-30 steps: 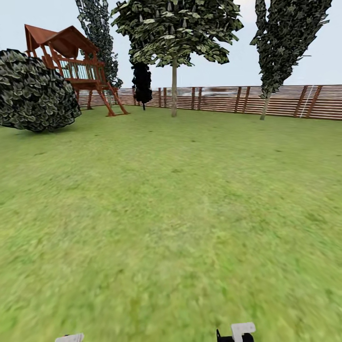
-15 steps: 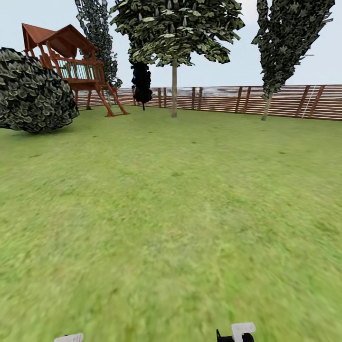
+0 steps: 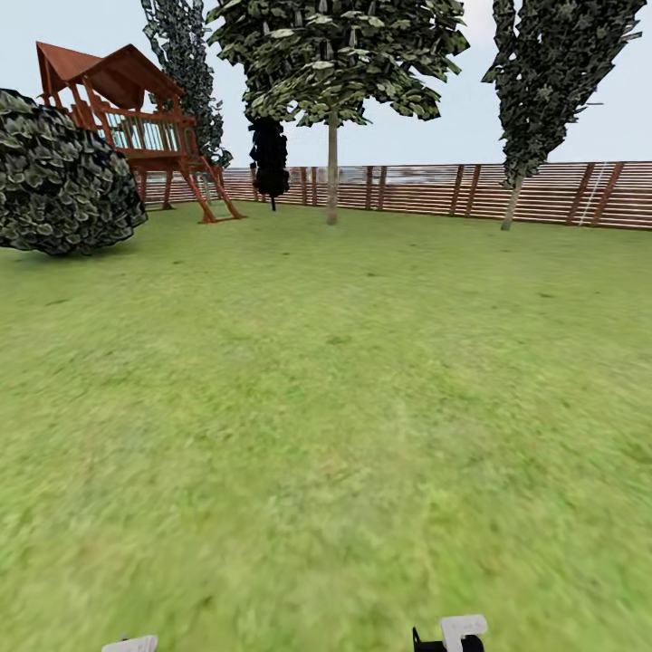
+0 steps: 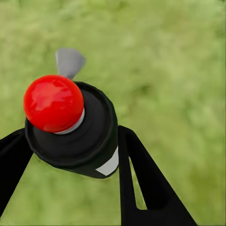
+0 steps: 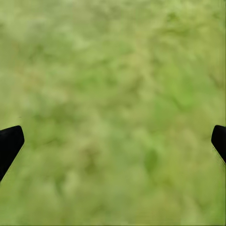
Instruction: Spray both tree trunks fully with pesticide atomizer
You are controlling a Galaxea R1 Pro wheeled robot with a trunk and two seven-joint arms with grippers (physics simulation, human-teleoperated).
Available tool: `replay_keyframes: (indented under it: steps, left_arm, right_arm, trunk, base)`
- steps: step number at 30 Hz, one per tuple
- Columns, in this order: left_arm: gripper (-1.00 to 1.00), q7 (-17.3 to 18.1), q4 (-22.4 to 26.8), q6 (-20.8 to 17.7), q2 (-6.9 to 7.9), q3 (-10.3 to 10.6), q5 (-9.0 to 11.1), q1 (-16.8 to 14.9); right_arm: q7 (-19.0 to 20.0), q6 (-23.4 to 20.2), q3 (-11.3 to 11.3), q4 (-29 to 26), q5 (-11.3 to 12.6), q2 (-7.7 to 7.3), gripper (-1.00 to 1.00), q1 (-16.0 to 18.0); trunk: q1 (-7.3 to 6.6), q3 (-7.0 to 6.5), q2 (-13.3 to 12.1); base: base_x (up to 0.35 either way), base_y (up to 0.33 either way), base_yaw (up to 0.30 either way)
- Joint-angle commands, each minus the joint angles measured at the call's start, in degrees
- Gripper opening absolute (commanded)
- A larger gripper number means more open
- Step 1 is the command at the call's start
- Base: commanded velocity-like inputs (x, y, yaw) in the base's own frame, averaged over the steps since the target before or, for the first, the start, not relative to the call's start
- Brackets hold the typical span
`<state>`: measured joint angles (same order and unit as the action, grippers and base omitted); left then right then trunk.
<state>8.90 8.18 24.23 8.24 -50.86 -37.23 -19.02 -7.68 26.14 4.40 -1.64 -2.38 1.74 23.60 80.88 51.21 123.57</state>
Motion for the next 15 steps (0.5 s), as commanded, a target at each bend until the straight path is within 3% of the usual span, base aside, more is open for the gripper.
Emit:
replay_keyframes:
  steps: [1, 15]
  left_arm:
    - [-1.00, 0.4, 0.0, 0.1, 0.01, -0.5, -0.1, 0.0]
    - [-1.00, 0.3, 0.0, 0.1, 0.01, -0.5, -0.1, -0.1]
  right_arm:
    - [-0.6, 0.0, 0.4, 0.1, -0.3, 0.01, 1.00, 0.0]
    - [-0.6, 0.1, 0.4, 0.1, -0.3, 0.01, 1.00, 0.0]
  trunk:
    - [0.03, 0.05, 0.0]
    - [0.03, 0.05, 0.0]
  base:
    - [0.340, 0.000, 0.000]
    - [0.340, 0.000, 0.000]
